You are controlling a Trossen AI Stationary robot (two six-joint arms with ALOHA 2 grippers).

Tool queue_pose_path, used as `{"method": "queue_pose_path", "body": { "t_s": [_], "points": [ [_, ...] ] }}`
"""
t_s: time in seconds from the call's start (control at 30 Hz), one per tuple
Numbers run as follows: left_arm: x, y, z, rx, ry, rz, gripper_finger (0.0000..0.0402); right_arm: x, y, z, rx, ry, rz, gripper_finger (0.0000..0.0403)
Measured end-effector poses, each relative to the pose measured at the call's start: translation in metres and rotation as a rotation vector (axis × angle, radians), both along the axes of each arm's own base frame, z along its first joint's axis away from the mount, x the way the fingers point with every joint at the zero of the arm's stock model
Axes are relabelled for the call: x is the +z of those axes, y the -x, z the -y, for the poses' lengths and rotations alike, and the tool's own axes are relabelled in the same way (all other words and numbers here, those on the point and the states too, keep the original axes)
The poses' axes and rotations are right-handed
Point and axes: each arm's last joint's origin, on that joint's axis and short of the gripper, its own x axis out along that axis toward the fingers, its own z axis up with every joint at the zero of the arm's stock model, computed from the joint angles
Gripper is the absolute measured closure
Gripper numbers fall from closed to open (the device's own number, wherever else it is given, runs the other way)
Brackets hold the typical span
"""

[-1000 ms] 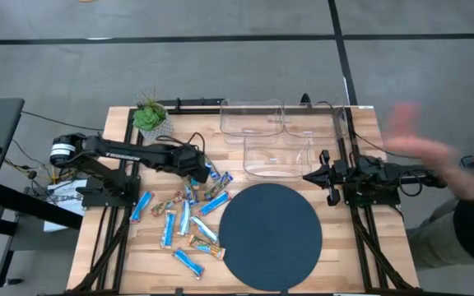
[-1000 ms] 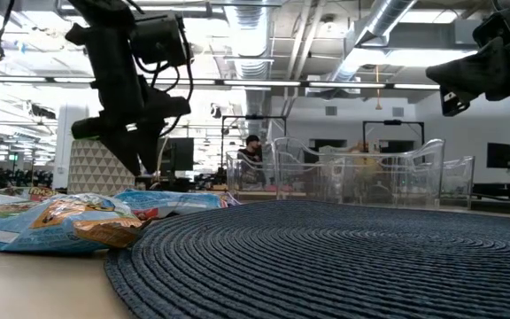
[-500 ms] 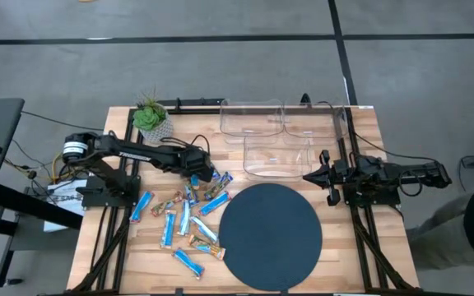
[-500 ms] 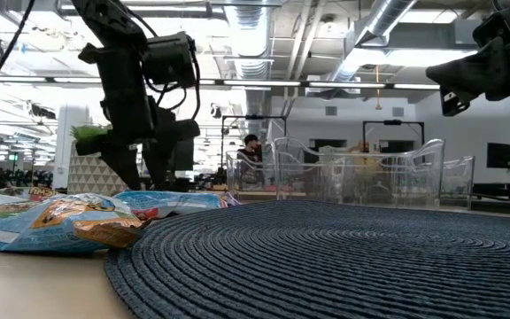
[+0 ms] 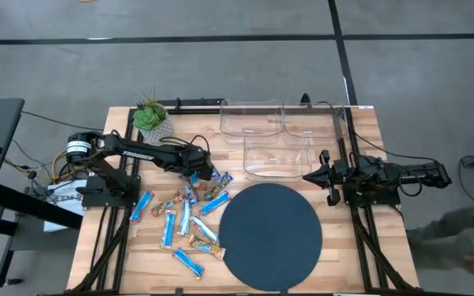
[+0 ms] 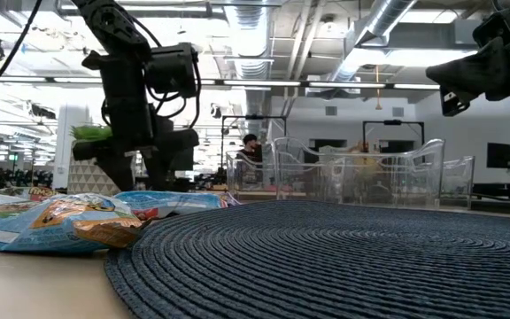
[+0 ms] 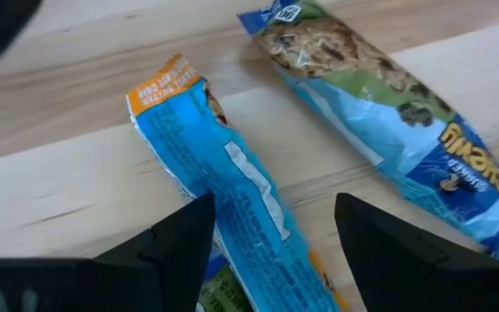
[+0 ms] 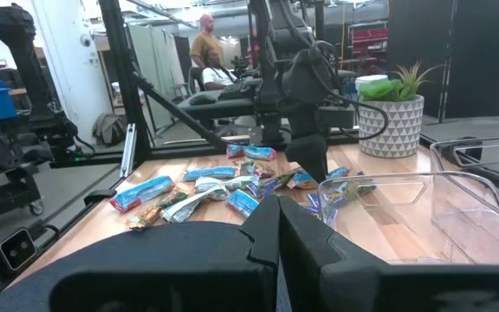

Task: Pick and place Granola Bars by type
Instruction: Put the yellow granola bar into the bottom transparent bin

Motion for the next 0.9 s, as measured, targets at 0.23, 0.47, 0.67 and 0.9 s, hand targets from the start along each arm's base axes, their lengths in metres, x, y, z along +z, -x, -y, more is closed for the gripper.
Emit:
{"method": "queue_pose_path", "body": {
  "t_s": [0.23,0.47,0.67,0.9],
  "points": [
    [-0.0013,0.0059,0.0013,0.007,0.022,-0.059,0.0166,-0.0001,0.0000,0.0000,0.000,0.000,0.000,0.0403],
    [-0.0017,0.0071,0.0020,0.005,0.037,-0.070,0.0200,-0.0001,0.0000,0.0000,0.000,0.000,0.000,0.0403],
    [-0.0016,0.0068,0.0024,-0.001,0.037,-0.069,0.0277,0.0000,0.0000,0.0000,0.000,0.000,0.000,0.0403],
    [0.0002,-0.0027,0.0050,-0.083,-0.004,0.004,0.0332,-0.0001,0.0000,0.0000,0.000,0.000,0.000,0.0403]
  ]
}}
